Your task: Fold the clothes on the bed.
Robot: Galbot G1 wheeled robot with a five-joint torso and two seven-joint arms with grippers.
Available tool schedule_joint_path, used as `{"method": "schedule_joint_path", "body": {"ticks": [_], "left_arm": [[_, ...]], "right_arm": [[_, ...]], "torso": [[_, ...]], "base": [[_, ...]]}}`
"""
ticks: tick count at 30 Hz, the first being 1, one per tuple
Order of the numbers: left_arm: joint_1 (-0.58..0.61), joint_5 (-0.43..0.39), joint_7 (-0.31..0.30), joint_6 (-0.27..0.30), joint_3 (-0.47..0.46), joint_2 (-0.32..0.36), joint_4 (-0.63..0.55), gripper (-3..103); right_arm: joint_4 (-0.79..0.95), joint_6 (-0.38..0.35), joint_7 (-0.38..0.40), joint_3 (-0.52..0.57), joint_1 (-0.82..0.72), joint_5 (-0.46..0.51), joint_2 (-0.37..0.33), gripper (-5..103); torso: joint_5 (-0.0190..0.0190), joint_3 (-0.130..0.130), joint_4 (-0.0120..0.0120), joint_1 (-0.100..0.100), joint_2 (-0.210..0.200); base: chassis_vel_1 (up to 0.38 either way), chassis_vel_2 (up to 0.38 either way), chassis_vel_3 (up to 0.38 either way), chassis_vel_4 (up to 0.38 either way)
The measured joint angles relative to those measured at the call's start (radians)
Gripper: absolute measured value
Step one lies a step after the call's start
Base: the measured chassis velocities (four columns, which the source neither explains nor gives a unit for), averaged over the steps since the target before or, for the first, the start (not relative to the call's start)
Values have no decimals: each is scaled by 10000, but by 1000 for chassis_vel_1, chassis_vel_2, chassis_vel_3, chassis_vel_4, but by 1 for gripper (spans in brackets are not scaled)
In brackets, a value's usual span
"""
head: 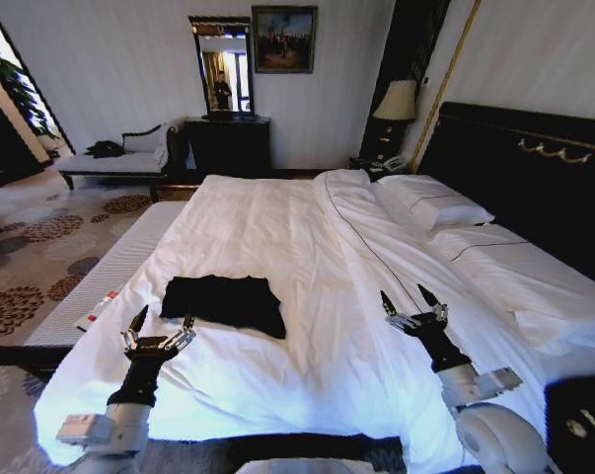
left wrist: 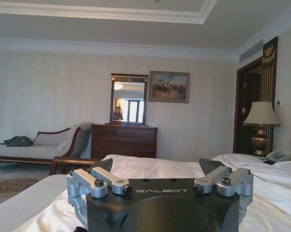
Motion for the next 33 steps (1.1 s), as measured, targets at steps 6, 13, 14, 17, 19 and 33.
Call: {"method": "schedule_joint_path", "body": {"ticks": [6, 13, 14, 17, 19, 33], "left_arm": [[2, 21, -1, -5, 6, -20, 0, 100], [9, 49, -2, -14, 16, -35, 0, 100], [10, 50, -2, -15, 17, -35, 0, 100], [7, 52, -3, -15, 17, -34, 0, 100], [4, 51, -3, -15, 17, -34, 0, 100], [-101, 53, -12, -17, 46, -34, 0, 100]], "right_arm": [[35, 16, 3, 28, -19, -3, 7, 100], [53, 25, 5, 43, -23, -8, 32, 100], [53, 29, 5, 43, -24, -12, 45, 100], [53, 37, 6, 39, -27, -27, 76, 100], [53, 39, 7, 39, -27, -29, 77, 100], [-31, 200, 27, -67, 11, 37, 75, 100]], "torso": [[-1, 0, 0, 0, 0], [1, 1, 1, 0, 0], [2, 0, 0, 0, -1], [1, 0, -1, 0, -1], [0, 0, 0, 0, 0], [-2, 1, 0, 1, -1]], "base": [[56, 107, -53, -113], [48, 100, -53, -108], [77, 111, -62, -129], [76, 117, -78, -139], [70, 126, -80, -160], [75, 144, -71, -132]]}}
